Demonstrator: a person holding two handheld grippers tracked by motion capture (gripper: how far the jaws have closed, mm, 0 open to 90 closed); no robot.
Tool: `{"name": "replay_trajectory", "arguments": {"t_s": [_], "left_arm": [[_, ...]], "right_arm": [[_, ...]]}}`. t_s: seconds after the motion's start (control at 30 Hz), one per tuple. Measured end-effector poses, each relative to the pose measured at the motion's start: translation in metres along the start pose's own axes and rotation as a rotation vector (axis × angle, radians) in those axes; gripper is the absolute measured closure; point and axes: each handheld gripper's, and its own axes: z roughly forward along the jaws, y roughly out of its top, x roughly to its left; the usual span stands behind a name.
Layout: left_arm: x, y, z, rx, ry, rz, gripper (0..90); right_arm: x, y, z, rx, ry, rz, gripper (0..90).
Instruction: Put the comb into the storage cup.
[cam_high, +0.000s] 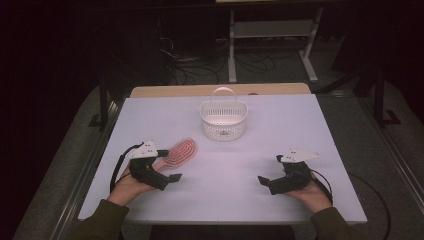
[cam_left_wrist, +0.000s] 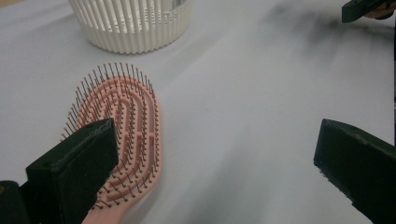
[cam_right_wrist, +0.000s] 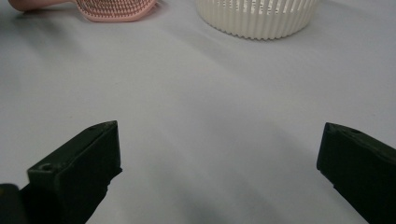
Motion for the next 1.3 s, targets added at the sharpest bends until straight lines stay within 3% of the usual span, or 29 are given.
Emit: {"name": "replay_trajectory", "arguments": {"t_s": [0.9,1.3], "left_arm": [[0.015,0.017,-0.017,-0.021,0.006,-0.025,0.0],[0.02,0.038,-0.02,-0.006,0.005,0.007,0.0]], "right_arm": [[-0.001,0.0,0.0,-0.004,-0.004,0.002,0.0],[-0.002,0.0,-0.001,-0.009,-0.005,0.008,0.0]]}}
